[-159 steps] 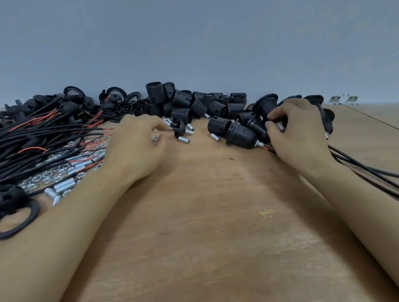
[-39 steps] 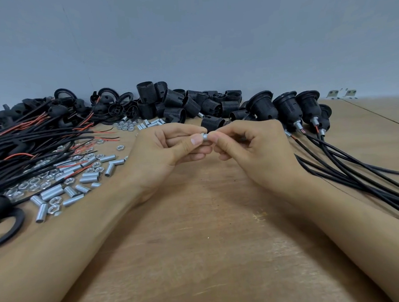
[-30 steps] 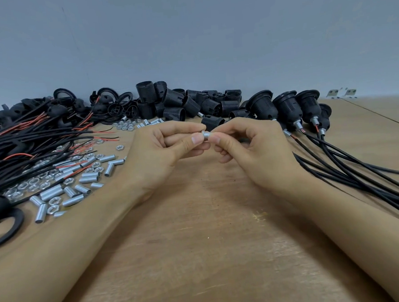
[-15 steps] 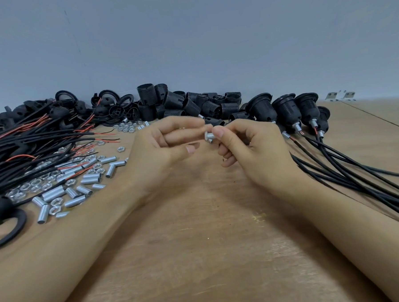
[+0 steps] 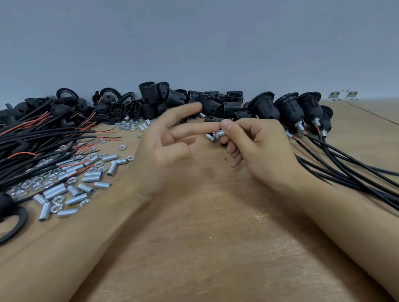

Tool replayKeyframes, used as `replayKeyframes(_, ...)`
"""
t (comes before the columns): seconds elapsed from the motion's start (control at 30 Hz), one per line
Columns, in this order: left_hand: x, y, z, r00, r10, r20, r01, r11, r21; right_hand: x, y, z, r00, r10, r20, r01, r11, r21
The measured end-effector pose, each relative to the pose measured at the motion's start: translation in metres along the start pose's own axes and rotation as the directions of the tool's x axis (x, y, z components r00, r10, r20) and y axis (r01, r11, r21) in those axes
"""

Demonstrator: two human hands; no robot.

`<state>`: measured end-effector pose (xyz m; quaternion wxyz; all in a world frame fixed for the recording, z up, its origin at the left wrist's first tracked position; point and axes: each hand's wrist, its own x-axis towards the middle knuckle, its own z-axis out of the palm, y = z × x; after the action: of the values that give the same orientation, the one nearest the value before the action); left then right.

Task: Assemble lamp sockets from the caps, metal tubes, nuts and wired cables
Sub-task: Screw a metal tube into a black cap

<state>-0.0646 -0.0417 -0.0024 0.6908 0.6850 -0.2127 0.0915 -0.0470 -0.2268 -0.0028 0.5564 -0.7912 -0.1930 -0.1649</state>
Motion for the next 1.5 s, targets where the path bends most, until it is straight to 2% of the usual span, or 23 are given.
replayKeyframes(0.1,0.002,0.000,-0.002,0.998,0.009,-0.060,-0.009,1.000,-0.007,0.000,0.000,0.000,1.000,0.007,-0.003,-0.008,1.000,-0.017)
replayKeyframes(0.23,-0.001,0.000,0.002,1.000,-0.008,0.017,0.007,0.998,0.056,-0.001,-0.001,0.001,1.000,0.001,-0.015,-0.002,0.999,-0.042)
replayKeyframes(0.33,0.001,0.001,-0.001,0.998,0.018,-0.067,-0.018,1.000,0.008,-0.001,0.000,0.001,1.000,-0.008,-0.027,0.006,0.997,-0.074)
replayKeyframes(0.47,-0.003,0.002,0.002,1.000,0.016,0.011,-0.017,0.998,0.064,0.000,0.000,0.001,0.998,-0.038,-0.044,0.032,0.991,-0.128)
replayKeyframes(0.6,0.000,0.003,0.000,0.998,0.021,-0.066,-0.020,1.000,0.006,0.000,0.001,0.000,0.998,-0.039,-0.053,0.031,0.988,-0.152)
replayKeyframes(0.73,-0.005,-0.003,0.006,0.995,-0.057,0.076,0.049,0.994,0.098,0.001,0.003,0.001,0.999,-0.027,-0.042,0.020,0.987,-0.158)
replayKeyframes(0.87,-0.003,-0.003,-0.001,0.998,-0.034,0.058,0.027,0.993,0.114,0.001,0.007,0.001,0.998,0.045,0.049,-0.034,0.978,-0.206)
replayKeyframes(0.97,-0.002,-0.005,-0.005,0.999,-0.027,0.046,0.019,0.987,0.160,0.002,0.008,0.001,0.995,0.068,0.066,-0.052,0.975,-0.217)
replayKeyframes(1.03,0.000,-0.012,-0.008,0.999,-0.011,-0.030,0.022,0.926,0.377,0.003,0.010,0.001,0.994,0.083,0.076,-0.066,0.976,-0.206)
replayKeyframes(1.1,0.001,-0.019,-0.014,0.997,0.022,-0.072,0.032,0.742,0.669,0.002,0.011,0.001,0.991,0.094,0.097,-0.072,0.975,-0.211)
replayKeyframes(1.17,0.004,-0.023,-0.021,0.998,0.015,-0.061,0.042,0.569,0.821,0.001,0.012,0.000,0.989,0.096,0.108,-0.071,0.974,-0.217)
replayKeyframes(1.37,0.008,-0.019,-0.042,0.991,-0.046,-0.125,0.133,0.318,0.939,0.001,0.012,0.000,0.985,0.092,0.148,-0.054,0.968,-0.246)
replayKeyframes(1.43,0.011,-0.017,-0.048,0.987,-0.021,-0.156,0.155,0.313,0.937,0.001,0.011,0.000,0.985,0.089,0.151,-0.050,0.969,-0.244)
replayKeyframes(1.5,0.015,-0.015,-0.054,0.976,0.004,-0.219,0.203,0.351,0.914,0.001,0.010,-0.001,0.983,0.089,0.158,-0.050,0.970,-0.237)
